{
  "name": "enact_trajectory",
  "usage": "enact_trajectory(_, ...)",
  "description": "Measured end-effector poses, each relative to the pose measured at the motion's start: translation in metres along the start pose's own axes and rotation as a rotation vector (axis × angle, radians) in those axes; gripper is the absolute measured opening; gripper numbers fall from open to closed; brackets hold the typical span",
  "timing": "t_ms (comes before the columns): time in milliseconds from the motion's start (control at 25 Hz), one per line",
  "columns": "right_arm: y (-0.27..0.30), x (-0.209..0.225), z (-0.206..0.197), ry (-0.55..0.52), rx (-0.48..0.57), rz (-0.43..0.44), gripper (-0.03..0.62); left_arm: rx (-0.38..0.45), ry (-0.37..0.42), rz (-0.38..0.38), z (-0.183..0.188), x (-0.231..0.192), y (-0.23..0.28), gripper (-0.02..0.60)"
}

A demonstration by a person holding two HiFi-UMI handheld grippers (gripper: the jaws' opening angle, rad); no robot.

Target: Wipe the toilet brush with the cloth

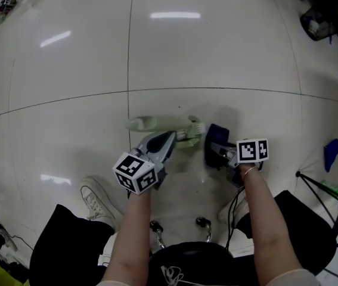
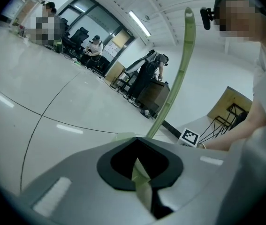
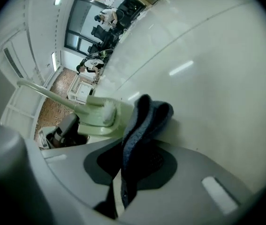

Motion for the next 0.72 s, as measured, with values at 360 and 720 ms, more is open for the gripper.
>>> enact_trajectory(360,0.012,-0.13,0.135,-0.421,0.117,0.197,0.063,-0.007,0.022,0.013,0.0,0.003,-0.001,0.006)
enact_trajectory(720,0.099,-0.18,0.136,-0.527,-0.151,0.348,0.063,-0.038,0.079,0.04,0.001,0.005,0.002,0.006)
Point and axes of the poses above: the fingertips, and each gripper's own axes: y forward along the fingers, x to its right, z out of its top, the point moved 4 cm from there along -y, backward along the fingers, and after that the axes turned 7 degrees about x, right-handed, at the moved point
